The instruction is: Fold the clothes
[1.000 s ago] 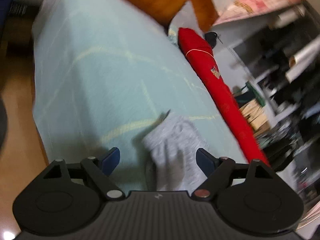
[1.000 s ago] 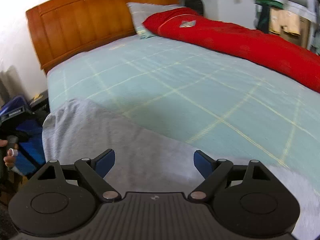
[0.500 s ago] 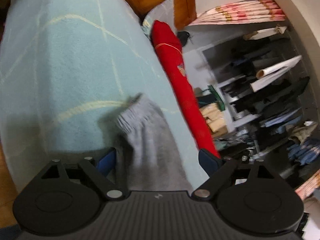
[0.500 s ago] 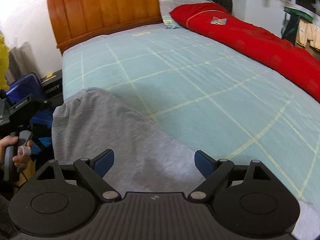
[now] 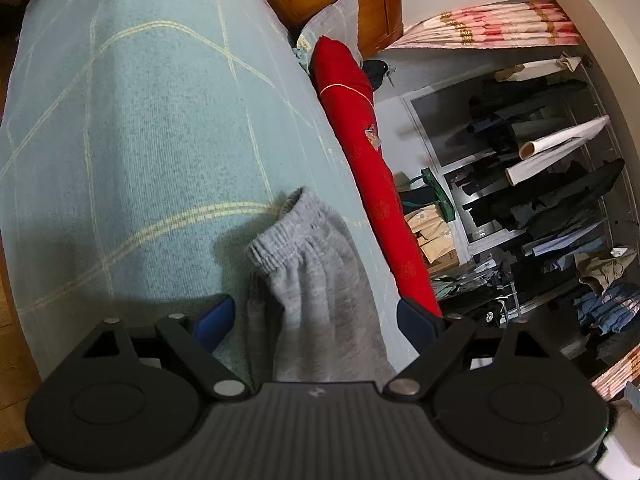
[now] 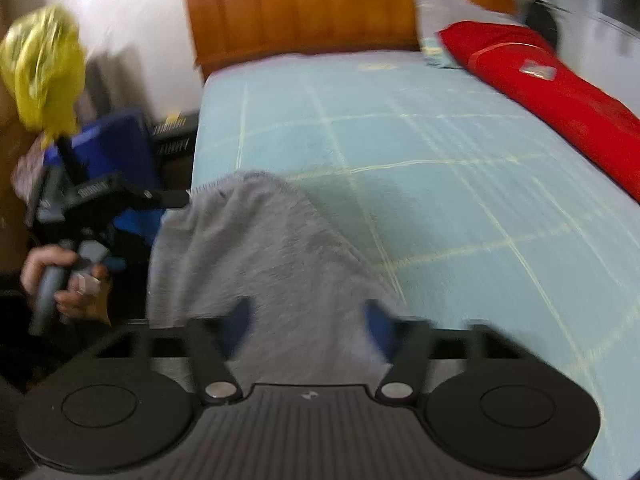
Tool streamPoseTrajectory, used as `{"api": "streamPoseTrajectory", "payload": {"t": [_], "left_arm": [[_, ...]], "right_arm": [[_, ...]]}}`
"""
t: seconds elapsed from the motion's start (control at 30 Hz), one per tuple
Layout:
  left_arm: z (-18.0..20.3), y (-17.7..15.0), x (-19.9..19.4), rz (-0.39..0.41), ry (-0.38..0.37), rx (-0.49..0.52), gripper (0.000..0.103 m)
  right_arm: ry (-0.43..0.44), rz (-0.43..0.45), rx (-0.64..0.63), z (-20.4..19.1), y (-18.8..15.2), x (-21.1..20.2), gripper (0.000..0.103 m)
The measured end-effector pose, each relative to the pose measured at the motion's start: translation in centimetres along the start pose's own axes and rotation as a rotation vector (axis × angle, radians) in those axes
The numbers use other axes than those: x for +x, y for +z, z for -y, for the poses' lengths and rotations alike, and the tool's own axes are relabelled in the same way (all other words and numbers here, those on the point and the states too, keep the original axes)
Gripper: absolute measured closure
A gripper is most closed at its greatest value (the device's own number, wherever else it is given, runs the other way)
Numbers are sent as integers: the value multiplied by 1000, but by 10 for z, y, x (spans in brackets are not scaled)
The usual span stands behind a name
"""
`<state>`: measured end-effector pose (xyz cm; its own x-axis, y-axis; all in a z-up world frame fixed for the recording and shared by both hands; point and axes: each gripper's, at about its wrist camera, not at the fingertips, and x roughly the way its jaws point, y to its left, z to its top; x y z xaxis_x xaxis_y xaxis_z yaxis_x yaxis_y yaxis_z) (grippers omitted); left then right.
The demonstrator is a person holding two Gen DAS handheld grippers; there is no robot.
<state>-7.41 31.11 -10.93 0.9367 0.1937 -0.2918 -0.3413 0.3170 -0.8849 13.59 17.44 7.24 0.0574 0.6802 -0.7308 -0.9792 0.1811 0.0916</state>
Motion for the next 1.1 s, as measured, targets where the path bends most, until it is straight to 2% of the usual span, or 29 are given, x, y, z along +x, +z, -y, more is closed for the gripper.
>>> {"api": "streamPoseTrajectory", "payload": {"t": [0.07,0.23,0.43,0.57,0.7,0.83,0.93,1.0,1.1], "left_arm": [[0,0,-1,-10,0,8,15],[-2,0,-2,-19,-7,12,15],[-9,2,-3,-26,-35,-1,14],[-10,3,-4,-31,-38,-6,14],[-9,5,-3,-38,-28,-3,14],[-8,3,-3,-34,-21,1,14],[-1,-3,-12,-57,-11,-8,14],[4,-8,-18,-73,-4,-13,14],[11,-15,-28,-97,7,-22,14]], "right_arm": [[22,-17,-46,3,15,20,71],[5,-16,-165,2,45,67,70],[-19,-122,-311,-3,44,102,72],[-20,-129,-292,-1,48,100,100],[-28,-113,-262,4,55,98,102],[-95,-106,-243,13,59,108,103],[-125,-154,-191,21,58,119,103],[-81,-132,-191,17,58,105,100],[-47,-90,-201,6,60,76,90]]}}
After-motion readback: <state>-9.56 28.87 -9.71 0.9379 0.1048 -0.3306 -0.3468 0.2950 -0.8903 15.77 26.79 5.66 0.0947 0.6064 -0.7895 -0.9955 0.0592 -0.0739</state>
